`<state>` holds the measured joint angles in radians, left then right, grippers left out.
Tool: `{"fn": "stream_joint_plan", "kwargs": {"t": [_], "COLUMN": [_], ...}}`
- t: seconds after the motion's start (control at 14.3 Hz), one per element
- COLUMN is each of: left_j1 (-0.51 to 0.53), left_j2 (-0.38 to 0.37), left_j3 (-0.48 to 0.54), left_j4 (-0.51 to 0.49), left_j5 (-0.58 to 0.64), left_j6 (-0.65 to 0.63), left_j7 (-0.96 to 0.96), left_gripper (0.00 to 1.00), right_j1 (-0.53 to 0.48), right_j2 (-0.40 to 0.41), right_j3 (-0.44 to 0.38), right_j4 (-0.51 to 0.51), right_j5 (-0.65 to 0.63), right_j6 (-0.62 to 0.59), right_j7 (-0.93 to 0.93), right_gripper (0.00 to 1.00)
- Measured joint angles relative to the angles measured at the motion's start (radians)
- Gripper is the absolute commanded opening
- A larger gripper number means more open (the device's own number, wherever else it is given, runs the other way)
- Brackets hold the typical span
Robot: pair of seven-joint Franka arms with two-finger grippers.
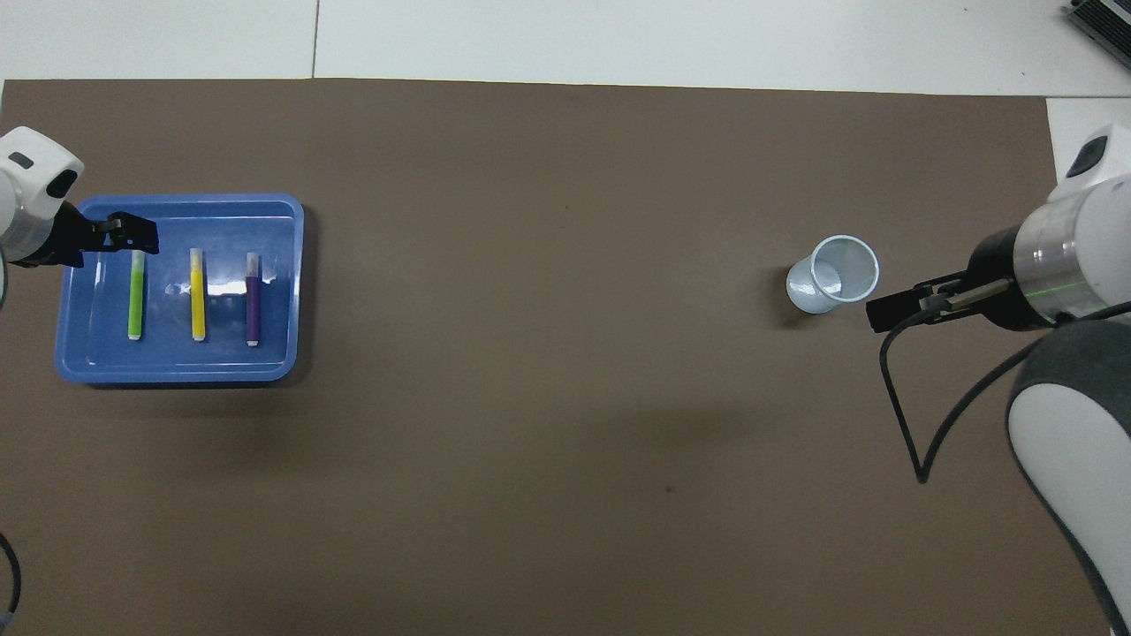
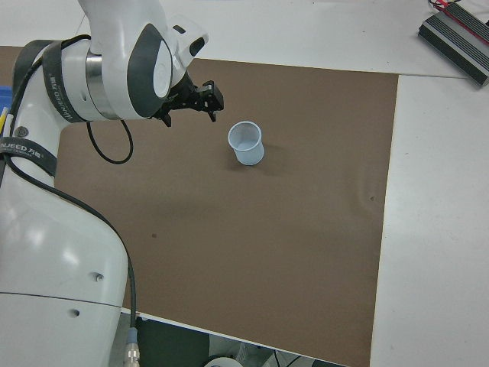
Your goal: Right arm passes pens to left for tray arrangement
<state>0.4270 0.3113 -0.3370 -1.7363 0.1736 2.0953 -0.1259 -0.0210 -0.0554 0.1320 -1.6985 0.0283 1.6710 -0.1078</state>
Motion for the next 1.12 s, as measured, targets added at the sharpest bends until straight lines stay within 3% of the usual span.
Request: {"fn": "stream_joint_plan", "kwargs": {"t": [0.35, 0.91, 1.12], "left_j1": [-0.014, -0.017, -0.024], "left_j2": [-0.091, -0.263, -0.327], "left_j3": [-0.010, -0.035, -0.048], "left_j4": [0.073, 0.078, 0.080], "left_j5": [-0.002, -0.006, -0.146], "left_j6": [-0.140, -0.300, -0.428], "left_j7": [-0.018, -0.016, -0.016], "left_gripper": [1.00, 1.00, 1.00], "right_j1": [-0.005, -0.006, 0.007], "right_j2": [0.000, 0.000, 0.000], "right_j3": [-0.110, -0.121, -0.119], "right_j4": [0.014, 0.028, 0.027], "right_j5": [0.000, -0.028, -0.056], "right_j6": [-0.002, -0.023, -0.023], "right_j7": [0.000, -0.003, -0.003], "right_gripper": [1.00, 1.00, 1.00]}}
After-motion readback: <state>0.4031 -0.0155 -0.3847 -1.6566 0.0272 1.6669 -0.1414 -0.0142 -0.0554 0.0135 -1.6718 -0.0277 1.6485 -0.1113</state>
